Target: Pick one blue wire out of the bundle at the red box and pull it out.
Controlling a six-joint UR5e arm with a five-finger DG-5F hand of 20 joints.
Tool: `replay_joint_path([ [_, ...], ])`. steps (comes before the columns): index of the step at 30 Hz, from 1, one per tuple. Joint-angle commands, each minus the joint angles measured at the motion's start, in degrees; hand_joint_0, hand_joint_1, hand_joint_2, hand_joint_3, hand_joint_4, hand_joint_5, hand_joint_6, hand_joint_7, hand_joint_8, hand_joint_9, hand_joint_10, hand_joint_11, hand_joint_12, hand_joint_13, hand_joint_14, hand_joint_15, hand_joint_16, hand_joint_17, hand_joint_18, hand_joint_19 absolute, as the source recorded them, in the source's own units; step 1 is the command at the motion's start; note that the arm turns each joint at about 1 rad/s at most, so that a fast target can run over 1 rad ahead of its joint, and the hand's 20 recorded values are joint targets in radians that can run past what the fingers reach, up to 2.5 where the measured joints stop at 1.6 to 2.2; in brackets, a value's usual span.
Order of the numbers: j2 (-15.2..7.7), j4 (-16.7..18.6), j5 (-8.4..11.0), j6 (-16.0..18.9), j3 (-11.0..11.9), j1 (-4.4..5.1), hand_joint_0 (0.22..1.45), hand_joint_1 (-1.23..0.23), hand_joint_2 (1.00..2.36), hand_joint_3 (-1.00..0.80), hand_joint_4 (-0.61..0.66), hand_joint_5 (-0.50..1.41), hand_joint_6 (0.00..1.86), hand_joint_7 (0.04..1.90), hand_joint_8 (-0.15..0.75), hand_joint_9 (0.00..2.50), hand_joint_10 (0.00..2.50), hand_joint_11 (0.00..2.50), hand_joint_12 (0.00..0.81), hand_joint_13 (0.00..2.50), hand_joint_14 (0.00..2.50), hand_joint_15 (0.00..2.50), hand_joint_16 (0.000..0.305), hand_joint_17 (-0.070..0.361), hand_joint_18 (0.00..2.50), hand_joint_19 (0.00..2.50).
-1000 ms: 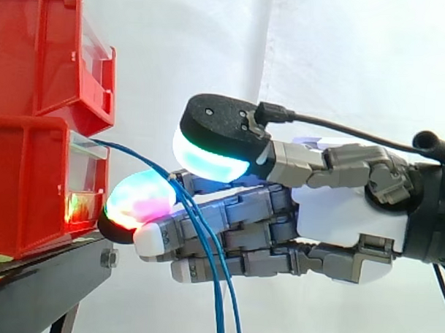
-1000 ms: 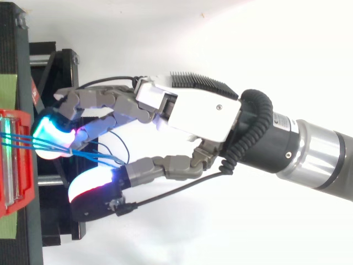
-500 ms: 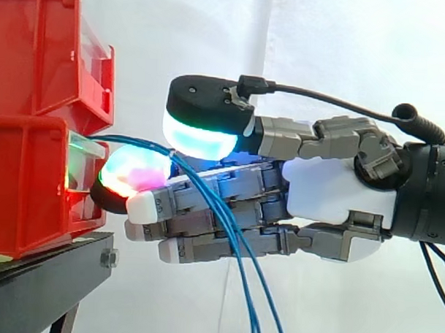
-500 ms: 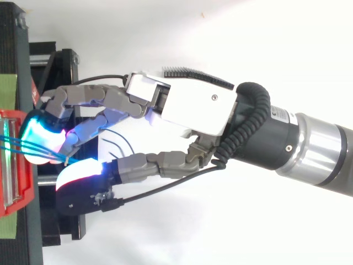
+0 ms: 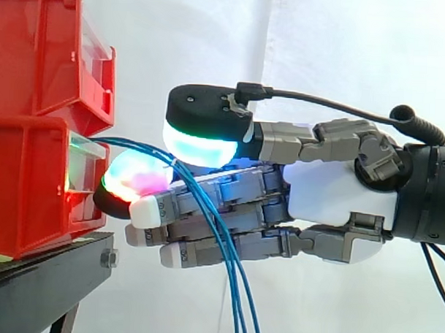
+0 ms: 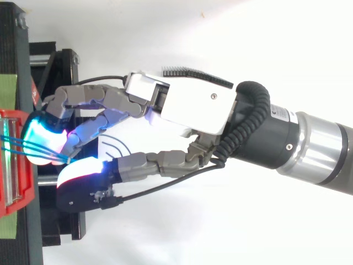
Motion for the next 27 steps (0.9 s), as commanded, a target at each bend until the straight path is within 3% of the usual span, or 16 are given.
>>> replay_joint_path([
  [1,0.07,-0.19,0.05,0.17,0.04,-0.04,0.66,-0.65,1.02,-0.25,0.29,-0.08,0.50,1.19,0.256,0.78,0.01,0.28,0.326,0.33,0.01,0.14,0.051,0.115,0.20,0.38],
  [7,0.07,-0.71,0.05,0.17,0.04,-0.04,0.65,-0.66,1.02,-0.22,0.27,-0.08,0.50,1.27,0.252,0.77,0.01,0.29,0.329,0.35,0.01,0.16,0.051,0.115,0.21,0.39],
  [11,0.07,-1.77,0.14,0.17,0.04,-0.04,0.65,-0.66,1.02,-0.19,0.26,-0.09,0.54,1.22,0.255,0.77,0.02,0.34,0.335,0.35,0.01,0.17,0.052,0.116,0.22,0.40],
  [15,0.07,-3.53,0.14,0.17,-0.05,-0.04,0.63,-0.66,1.02,-0.15,0.28,-0.11,0.61,1.09,0.259,0.78,0.02,0.41,0.337,0.36,0.01,0.18,0.053,0.118,0.24,0.42],
  [19,0.07,-4.76,0.14,0.17,-0.05,-0.04,0.63,-0.72,1.02,-0.16,0.31,-0.15,0.77,0.83,0.268,0.80,0.02,0.46,0.342,0.37,0.01,0.19,0.053,0.120,0.26,0.41],
  [27,0.07,-5.20,-0.13,1.66,0.04,-0.12,0.61,-0.74,1.02,-0.12,0.31,-0.15,0.80,0.77,0.283,0.84,0.02,0.47,0.354,0.40,0.01,0.20,0.056,0.125,0.29,0.42],
])
